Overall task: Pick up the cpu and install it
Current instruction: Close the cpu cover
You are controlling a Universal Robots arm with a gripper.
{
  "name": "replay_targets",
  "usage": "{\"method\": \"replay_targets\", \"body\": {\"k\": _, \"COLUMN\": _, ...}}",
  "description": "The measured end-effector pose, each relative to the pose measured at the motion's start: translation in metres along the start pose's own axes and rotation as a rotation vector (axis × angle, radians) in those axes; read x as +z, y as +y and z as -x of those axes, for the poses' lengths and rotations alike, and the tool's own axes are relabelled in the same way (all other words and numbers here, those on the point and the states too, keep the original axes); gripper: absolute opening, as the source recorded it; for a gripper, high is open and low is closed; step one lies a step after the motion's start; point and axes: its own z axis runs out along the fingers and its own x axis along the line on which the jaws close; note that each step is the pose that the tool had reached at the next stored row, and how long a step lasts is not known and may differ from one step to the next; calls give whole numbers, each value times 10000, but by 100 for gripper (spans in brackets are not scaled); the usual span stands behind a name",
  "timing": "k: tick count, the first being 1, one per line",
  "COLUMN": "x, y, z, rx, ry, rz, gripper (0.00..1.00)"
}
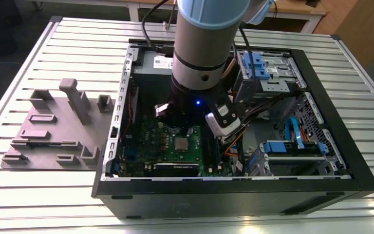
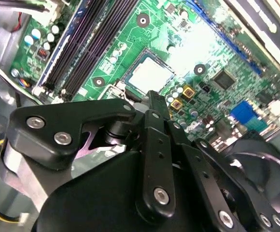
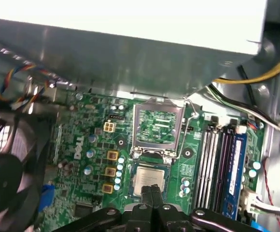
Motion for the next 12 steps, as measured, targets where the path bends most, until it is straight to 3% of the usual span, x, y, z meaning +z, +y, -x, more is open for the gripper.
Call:
{"method": "replay_targets", "body": {"k": 6, "x": 3, "y": 0, "z": 1, "rx": -1063, "ry": 26, "rz": -41, "gripper": 11}}
{"method": "replay_targets", "body": {"k": 12, "x": 16, "y": -1, "z": 3, "rx": -1820, "ry": 14, "rz": -89, "gripper": 11}}
